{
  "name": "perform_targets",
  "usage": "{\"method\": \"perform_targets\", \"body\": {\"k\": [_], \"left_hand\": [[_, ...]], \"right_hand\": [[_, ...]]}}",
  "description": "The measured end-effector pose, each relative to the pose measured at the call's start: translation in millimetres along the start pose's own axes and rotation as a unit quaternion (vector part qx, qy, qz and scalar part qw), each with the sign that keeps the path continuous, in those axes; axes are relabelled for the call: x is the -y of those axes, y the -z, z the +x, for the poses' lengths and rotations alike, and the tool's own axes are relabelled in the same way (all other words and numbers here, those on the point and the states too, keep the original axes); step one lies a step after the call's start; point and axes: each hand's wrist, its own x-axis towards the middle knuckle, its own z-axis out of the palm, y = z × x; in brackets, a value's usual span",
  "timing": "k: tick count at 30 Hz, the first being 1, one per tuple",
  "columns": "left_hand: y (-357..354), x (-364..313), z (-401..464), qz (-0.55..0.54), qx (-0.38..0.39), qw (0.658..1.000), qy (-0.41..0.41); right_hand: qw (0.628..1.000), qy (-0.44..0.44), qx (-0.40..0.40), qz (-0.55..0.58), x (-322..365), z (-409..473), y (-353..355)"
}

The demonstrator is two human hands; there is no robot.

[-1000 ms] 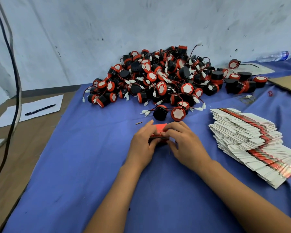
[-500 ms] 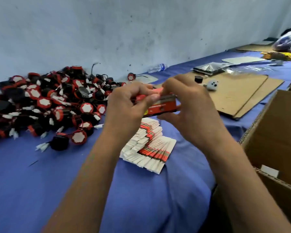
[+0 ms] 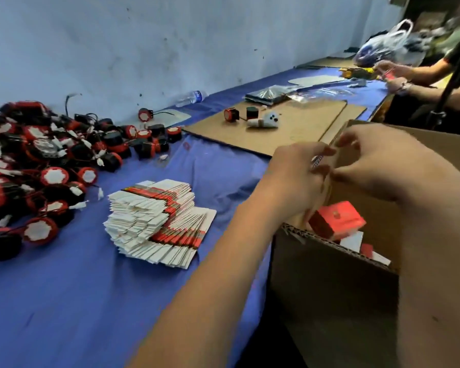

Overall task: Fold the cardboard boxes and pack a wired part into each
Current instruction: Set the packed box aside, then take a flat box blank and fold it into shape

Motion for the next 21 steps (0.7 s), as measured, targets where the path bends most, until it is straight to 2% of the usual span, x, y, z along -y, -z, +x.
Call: {"method": "perform_targets", "body": {"k": [2, 4, 7, 10, 12, 13, 18, 21], "left_hand": [[17.6, 24.9, -9.5, 0.020, -0.077, 0.997, 0.005], [38.0, 56.9, -24.6, 0.070, -0.143, 0.986, 0.049], [72.8, 109.8, -57.2, 0.110, -0.262, 0.939, 0.192], [105.2, 154.7, -93.4, 0.101, -0.382, 0.852, 0.342], [121.8, 178.1, -113.6, 0.082, -0.413, 0.803, 0.421], [126.3, 187.3, -120.6, 0.065, -0.418, 0.790, 0.443], [130.1, 215.0, -132.0, 0.008, -0.435, 0.770, 0.467], [130.8, 225.8, -133.1, -0.008, -0.460, 0.755, 0.467]], "right_hand": [[0.995, 0.041, -0.065, 0.067, 31.0, -0.9, -6.8], [0.984, 0.096, -0.080, 0.125, 70.5, 0.0, -24.9], [0.975, 0.161, 0.010, 0.150, 135.6, 8.6, -76.5], [0.963, 0.227, 0.107, 0.102, 194.5, 22.4, -142.3], [0.948, 0.275, 0.141, 0.069, 228.4, 28.9, -178.7], [0.941, 0.296, 0.155, 0.051, 241.3, 32.4, -193.5], [0.911, 0.345, 0.223, -0.033, 285.3, 45.7, -238.2], [0.896, 0.390, 0.200, -0.069, 292.9, 45.1, -242.2]]}}
